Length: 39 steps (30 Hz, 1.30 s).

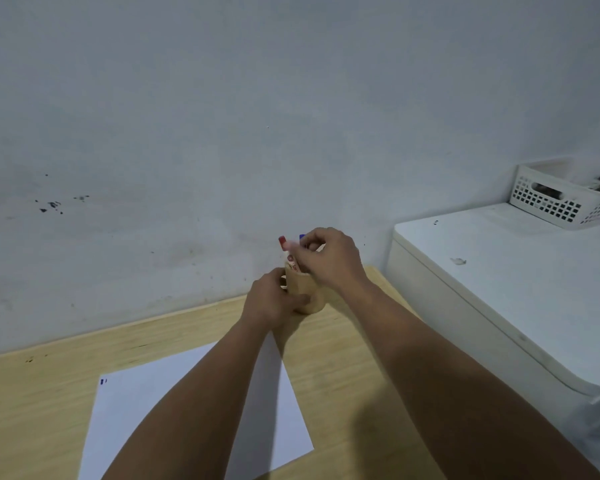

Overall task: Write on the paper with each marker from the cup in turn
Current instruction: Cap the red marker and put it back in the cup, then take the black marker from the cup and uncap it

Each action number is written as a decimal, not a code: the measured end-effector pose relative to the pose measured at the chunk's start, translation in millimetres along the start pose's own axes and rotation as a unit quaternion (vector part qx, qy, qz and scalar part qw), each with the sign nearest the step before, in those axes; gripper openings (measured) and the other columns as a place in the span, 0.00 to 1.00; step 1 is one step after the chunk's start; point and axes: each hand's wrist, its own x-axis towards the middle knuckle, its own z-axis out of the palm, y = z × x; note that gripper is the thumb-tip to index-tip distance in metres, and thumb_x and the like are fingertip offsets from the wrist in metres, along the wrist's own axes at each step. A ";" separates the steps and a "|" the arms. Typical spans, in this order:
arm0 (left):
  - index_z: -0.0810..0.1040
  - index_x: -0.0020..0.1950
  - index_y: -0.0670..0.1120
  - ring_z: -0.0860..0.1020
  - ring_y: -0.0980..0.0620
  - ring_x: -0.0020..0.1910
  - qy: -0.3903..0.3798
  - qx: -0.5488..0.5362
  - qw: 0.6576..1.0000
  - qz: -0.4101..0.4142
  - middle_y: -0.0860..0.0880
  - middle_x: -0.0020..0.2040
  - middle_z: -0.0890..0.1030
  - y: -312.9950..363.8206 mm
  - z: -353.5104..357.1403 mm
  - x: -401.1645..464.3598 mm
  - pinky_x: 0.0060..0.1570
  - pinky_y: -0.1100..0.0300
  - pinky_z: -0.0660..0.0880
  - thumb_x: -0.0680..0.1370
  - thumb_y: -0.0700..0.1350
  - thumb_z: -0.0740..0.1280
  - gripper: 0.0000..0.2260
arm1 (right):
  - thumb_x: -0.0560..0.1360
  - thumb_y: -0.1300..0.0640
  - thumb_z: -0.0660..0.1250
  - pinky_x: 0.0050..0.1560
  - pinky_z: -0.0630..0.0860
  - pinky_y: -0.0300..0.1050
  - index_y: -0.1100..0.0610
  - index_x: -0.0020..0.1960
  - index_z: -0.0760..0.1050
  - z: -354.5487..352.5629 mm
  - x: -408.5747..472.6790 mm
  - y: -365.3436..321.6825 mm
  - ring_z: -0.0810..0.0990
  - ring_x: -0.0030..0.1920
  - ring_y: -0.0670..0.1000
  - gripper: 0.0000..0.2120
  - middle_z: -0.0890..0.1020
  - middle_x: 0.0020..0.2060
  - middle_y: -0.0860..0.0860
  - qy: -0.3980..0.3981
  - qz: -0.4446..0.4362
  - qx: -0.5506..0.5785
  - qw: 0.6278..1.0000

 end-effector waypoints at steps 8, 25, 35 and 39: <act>0.79 0.66 0.48 0.84 0.49 0.53 -0.004 0.000 1.000 0.000 0.52 0.56 0.84 2.8 -0.2 -0.1 0.56 0.49 0.82 0.68 0.50 0.82 0.28 | 0.81 0.48 0.72 0.62 0.82 0.57 0.54 0.64 0.86 2.1 13.4 2.7 0.85 0.59 0.56 0.16 0.88 0.58 0.51 -0.069 0.080 -0.090 0.990; 0.65 0.82 0.47 0.76 0.44 0.71 0.032 0.083 0.996 0.029 0.45 0.76 0.74 2.5 -38.1 -34.3 0.66 0.48 0.76 0.73 0.55 0.78 0.41 | 0.86 0.53 0.67 0.44 0.75 0.37 0.55 0.59 0.84 -44.7 -1.1 -44.8 0.82 0.44 0.48 0.08 0.87 0.44 0.51 0.135 -0.025 0.159 0.978; 0.83 0.45 0.46 0.84 0.46 0.42 0.160 -0.001 0.987 0.030 0.48 0.42 0.85 -15.2 -168.7 -146.1 0.50 0.47 0.79 0.82 0.68 0.56 0.28 | 0.78 0.59 0.79 0.39 0.77 0.39 0.60 0.56 0.87 42.5 -103.9 -118.1 0.83 0.36 0.45 0.08 0.84 0.38 0.47 -0.273 -0.032 0.141 0.951; 0.80 0.44 0.39 0.76 0.44 0.35 0.139 0.037 0.989 0.014 0.44 0.37 0.80 -48.9 -205.6 -186.5 0.44 0.43 0.78 0.79 0.70 0.57 0.33 | 0.77 0.55 0.80 0.42 0.79 0.40 0.53 0.48 0.88 81.1 -140.5 -141.0 0.84 0.37 0.44 0.02 0.85 0.34 0.41 -0.335 -0.035 0.165 0.927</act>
